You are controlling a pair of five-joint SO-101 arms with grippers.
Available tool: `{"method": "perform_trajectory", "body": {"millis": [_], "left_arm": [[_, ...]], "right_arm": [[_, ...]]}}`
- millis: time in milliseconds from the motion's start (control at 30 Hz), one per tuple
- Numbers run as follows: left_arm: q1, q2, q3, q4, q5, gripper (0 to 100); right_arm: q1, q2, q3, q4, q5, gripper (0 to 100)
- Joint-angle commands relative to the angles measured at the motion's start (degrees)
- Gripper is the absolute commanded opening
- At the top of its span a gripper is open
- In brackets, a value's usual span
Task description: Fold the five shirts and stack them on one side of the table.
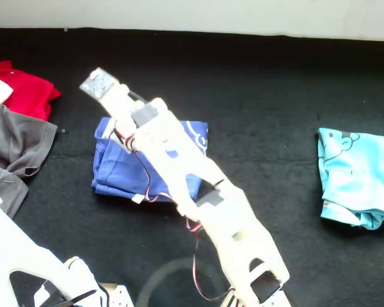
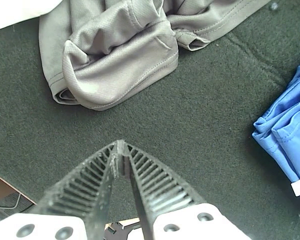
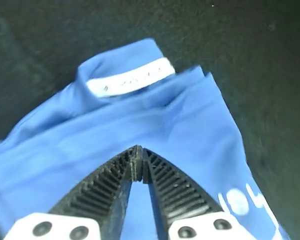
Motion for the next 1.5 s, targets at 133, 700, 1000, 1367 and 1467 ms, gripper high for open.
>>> {"method": "perform_trajectory", "body": {"millis": [133, 700, 1000, 1367, 1467], "left_arm": [[0.84, -1.54, -0.48, -0.88, -0.26, 1], [1.63, -1.54, -0.22, -0.88, -0.26, 1], [2.77, -1.54, -0.48, -0.88, -0.26, 1], [2.77, -1.54, -0.31, -0.88, -0.26, 1], [2.59, -1.54, -0.22, -0.88, -0.26, 1]], "right_arm": [[-2.42, 9.63, -17.63, -3.03, 0.79, 0.6], [1.45, 10.33, -51.38, 36.88, -2.46, 1.9], [4.53, -13.93, -17.8, 36.79, -13.98, 4.3], [5.32, -26.51, 15.87, 34.68, -39.56, 25.7], [5.32, -22.37, 16.31, 31.78, -42.99, 26.5]]}}
